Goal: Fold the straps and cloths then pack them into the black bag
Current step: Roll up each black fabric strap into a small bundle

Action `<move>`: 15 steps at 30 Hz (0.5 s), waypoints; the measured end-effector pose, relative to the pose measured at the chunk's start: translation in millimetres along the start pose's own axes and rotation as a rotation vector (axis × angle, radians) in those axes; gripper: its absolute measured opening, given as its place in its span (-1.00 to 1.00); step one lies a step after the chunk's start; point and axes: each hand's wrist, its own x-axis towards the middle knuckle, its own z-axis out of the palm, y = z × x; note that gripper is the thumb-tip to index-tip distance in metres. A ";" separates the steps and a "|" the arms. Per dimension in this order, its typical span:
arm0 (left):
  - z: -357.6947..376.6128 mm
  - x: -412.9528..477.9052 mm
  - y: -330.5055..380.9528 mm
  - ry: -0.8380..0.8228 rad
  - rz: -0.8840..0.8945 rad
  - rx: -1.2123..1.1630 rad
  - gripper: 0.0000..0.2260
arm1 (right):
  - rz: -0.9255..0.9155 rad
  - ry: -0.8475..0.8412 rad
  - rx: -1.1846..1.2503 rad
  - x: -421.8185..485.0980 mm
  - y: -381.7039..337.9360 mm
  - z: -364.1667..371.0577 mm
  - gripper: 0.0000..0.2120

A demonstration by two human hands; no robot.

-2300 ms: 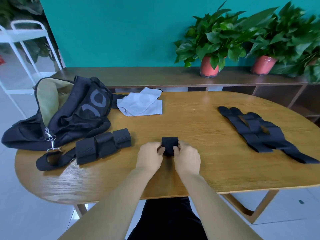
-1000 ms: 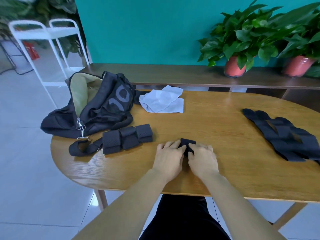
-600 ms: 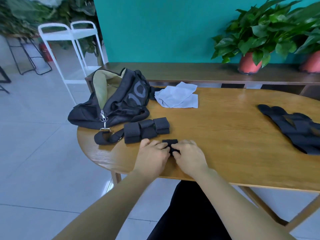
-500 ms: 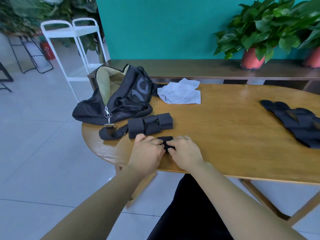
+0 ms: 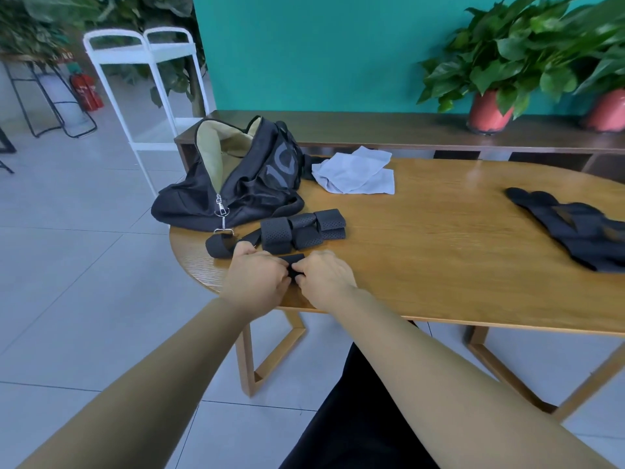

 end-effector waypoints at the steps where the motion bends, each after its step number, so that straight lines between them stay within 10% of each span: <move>1: -1.7 0.4 -0.1 -0.015 -0.008 0.015 -0.80 | -0.001 -0.005 -0.011 0.3 -1.4 -0.3 -0.79; 15: -27.8 44.3 45.9 -0.008 0.087 -0.073 -0.82 | 0.141 0.065 0.054 -19.4 65.0 -32.2 -0.66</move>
